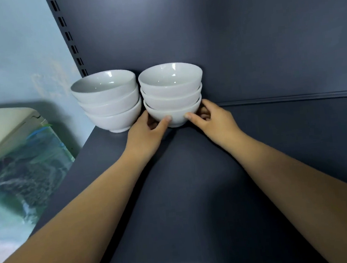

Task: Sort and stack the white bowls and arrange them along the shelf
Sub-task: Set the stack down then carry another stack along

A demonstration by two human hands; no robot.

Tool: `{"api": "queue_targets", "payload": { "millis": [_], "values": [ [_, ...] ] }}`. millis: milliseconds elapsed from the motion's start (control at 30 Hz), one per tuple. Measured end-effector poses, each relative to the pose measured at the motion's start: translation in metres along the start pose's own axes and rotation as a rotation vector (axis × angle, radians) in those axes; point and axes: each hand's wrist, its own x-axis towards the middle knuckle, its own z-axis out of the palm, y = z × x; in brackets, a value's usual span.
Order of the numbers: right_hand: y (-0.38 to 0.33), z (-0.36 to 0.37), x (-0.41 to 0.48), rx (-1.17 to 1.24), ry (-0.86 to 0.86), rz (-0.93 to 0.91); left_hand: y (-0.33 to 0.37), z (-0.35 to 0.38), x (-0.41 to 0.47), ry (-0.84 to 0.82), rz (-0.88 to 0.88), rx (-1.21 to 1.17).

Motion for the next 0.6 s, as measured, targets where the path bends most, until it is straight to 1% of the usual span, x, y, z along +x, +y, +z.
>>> {"api": "queue_targets", "payload": {
  "millis": [67, 133, 233, 300, 367, 433, 533, 600],
  "values": [
    [-0.006, -0.002, -0.02, -0.047, 0.021, 0.016, 0.003, -0.003, -0.017, -0.04, 0.039, 0.214],
    [-0.012, -0.006, -0.049, -0.111, 0.019, 0.022, 0.008, -0.009, -0.041, -0.117, 0.086, 0.325],
    [-0.024, -0.016, -0.11, -0.263, 0.019, 0.0, 0.022, -0.028, -0.093, -0.213, 0.178, 0.263],
    [-0.033, -0.024, -0.154, -0.316, 0.064, -0.025, 0.028, -0.045, -0.131, -0.205, 0.331, 0.253],
    [-0.037, -0.025, -0.211, -0.363, 0.14, -0.048, 0.031, -0.064, -0.175, -0.192, 0.527, 0.227],
    [-0.038, -0.02, -0.274, -0.431, 0.196, -0.042, 0.027, -0.078, -0.218, -0.231, 0.672, 0.206],
    [-0.036, -0.009, -0.359, -0.562, 0.243, 0.004, 0.008, -0.08, -0.265, -0.346, 0.8, 0.191],
    [-0.03, -0.004, -0.418, -0.649, 0.318, 0.098, -0.01, -0.069, -0.294, -0.449, 0.833, 0.178]
  ]
}}
